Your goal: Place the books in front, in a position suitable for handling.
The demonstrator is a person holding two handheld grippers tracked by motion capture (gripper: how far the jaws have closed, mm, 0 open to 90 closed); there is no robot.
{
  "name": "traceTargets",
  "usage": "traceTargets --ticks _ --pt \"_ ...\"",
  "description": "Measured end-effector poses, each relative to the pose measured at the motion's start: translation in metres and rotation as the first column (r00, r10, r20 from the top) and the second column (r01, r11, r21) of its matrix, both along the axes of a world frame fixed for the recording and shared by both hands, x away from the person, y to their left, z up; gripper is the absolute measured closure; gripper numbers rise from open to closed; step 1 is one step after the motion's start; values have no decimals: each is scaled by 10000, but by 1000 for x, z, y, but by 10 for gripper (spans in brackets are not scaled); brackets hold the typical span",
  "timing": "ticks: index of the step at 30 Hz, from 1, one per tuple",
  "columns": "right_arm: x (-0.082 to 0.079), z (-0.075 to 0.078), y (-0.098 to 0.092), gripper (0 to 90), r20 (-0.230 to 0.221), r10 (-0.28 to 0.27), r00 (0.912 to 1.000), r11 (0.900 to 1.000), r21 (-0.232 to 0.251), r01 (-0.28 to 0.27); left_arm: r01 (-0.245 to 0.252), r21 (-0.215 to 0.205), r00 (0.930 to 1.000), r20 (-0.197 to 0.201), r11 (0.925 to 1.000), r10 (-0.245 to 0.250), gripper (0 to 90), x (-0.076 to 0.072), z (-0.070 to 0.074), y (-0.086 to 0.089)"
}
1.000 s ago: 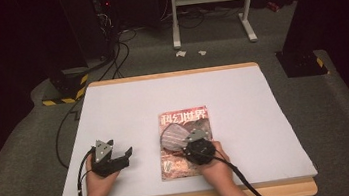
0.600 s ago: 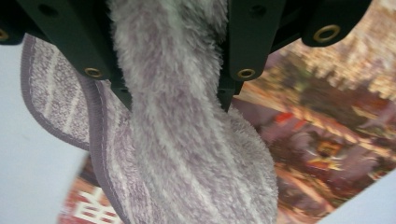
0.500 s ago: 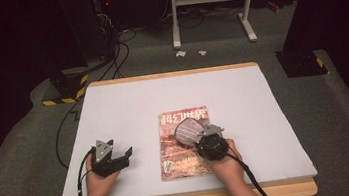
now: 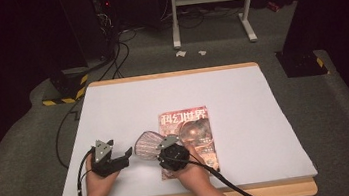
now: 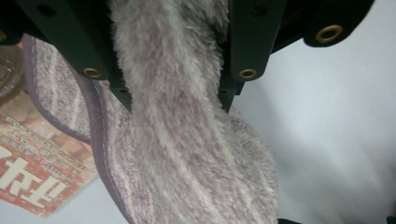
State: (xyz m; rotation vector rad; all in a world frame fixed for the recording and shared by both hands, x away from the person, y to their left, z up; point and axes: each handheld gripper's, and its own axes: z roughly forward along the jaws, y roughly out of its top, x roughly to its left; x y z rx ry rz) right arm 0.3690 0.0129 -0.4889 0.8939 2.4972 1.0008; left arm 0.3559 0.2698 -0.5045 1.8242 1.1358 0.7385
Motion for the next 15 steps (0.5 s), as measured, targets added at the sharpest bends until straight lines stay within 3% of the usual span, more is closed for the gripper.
traceTargets --ticks 3,4,6,10,11,12,15 --pt "4 0 -19 647 70 -413 9991 9991 -69 414 -23 -15 10000 -8 10000 23 195 0 0 0" --pt "7 0 -37 648 46 -802 9968 9968 -34 802 -36 -25 10000 -6 10000 36 195 0 0 -1" --pt "8 0 -44 648 84 -950 9954 9955 -62 951 -33 7 10000 18 10000 33 195 0 0 -1" --pt "15 1 -90 649 157 -2000 9797 9797 -109 2002 -32 17 10000 -5 10000 32 196 0 0 -1" --pt "19 2 -110 650 151 -2543 9670 9670 -126 2545 -35 19 10000 -9 10000 35 196 0 0 -1" --pt "19 2 -110 650 151 -2543 9670 9670 -126 2545 -26 36 10000 -8 10000 26 196 0 0 -1" --pt "26 4 -130 650 208 -3004 9536 9532 -280 3009 -26 45 10000 -43 10000 26 196 1 0 -1"
